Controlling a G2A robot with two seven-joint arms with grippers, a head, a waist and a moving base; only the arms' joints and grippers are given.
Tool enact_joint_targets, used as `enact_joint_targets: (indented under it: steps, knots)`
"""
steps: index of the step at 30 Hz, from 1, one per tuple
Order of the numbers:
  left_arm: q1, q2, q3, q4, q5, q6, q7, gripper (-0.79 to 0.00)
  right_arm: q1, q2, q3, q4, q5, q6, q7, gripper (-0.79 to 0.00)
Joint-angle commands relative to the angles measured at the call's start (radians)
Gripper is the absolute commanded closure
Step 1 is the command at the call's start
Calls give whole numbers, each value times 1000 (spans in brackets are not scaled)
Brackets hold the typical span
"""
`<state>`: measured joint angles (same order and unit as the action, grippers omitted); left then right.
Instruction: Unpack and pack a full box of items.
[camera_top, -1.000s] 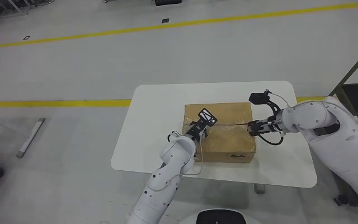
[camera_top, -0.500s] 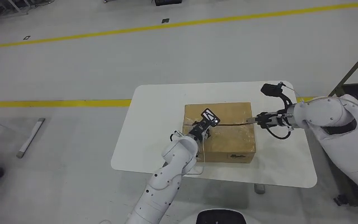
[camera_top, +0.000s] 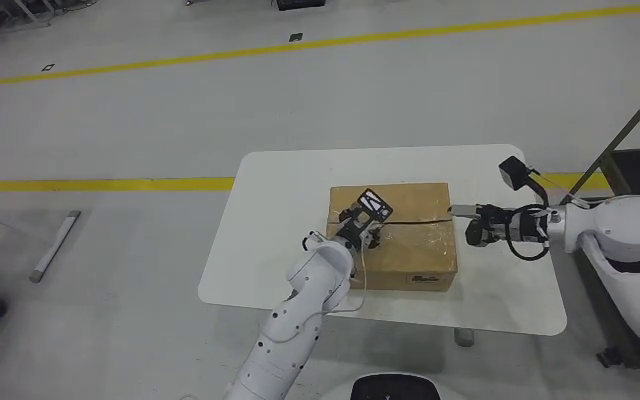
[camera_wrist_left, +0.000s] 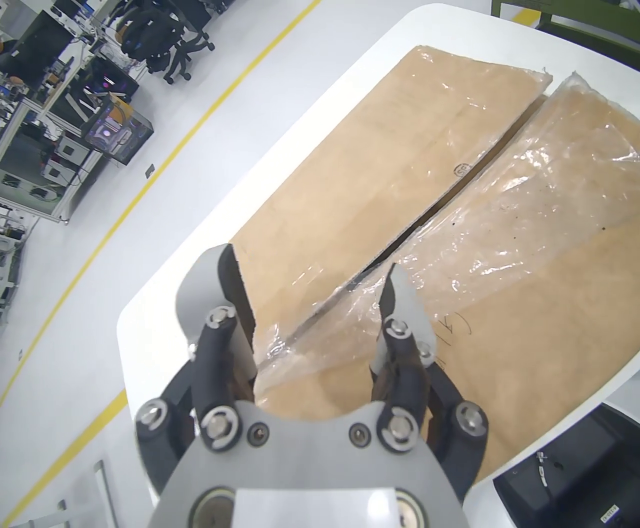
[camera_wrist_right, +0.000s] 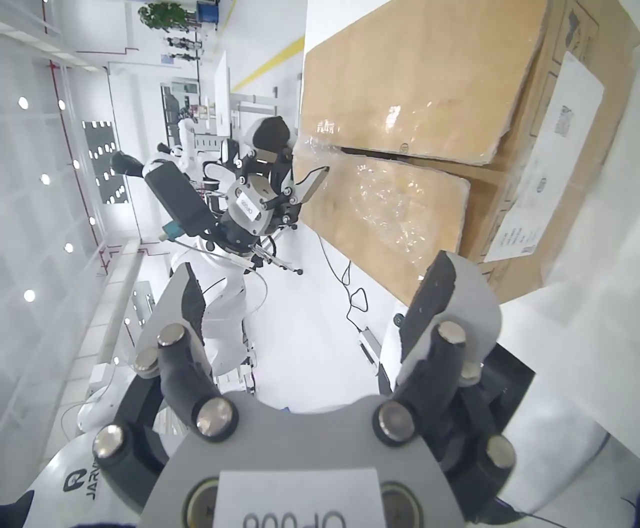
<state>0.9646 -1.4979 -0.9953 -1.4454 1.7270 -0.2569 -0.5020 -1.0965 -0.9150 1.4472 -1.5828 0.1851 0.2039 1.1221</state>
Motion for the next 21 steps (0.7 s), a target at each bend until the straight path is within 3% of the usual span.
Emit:
enact_joint_targets:
  steps: [1, 13, 21]
  knots:
    - [5, 2, -7, -12, 1, 1, -2, -785, 8, -1, -18, 3, -18, 10, -17, -388]
    - [46, 14, -66, -84, 18, 20, -17, -785, 110, -17, -178, 73, -163, 78, -63, -360]
    - [74, 22, -102, -121, 29, 28, -30, -785, 176, -14, -230, 66, -268, 141, 11, -369]
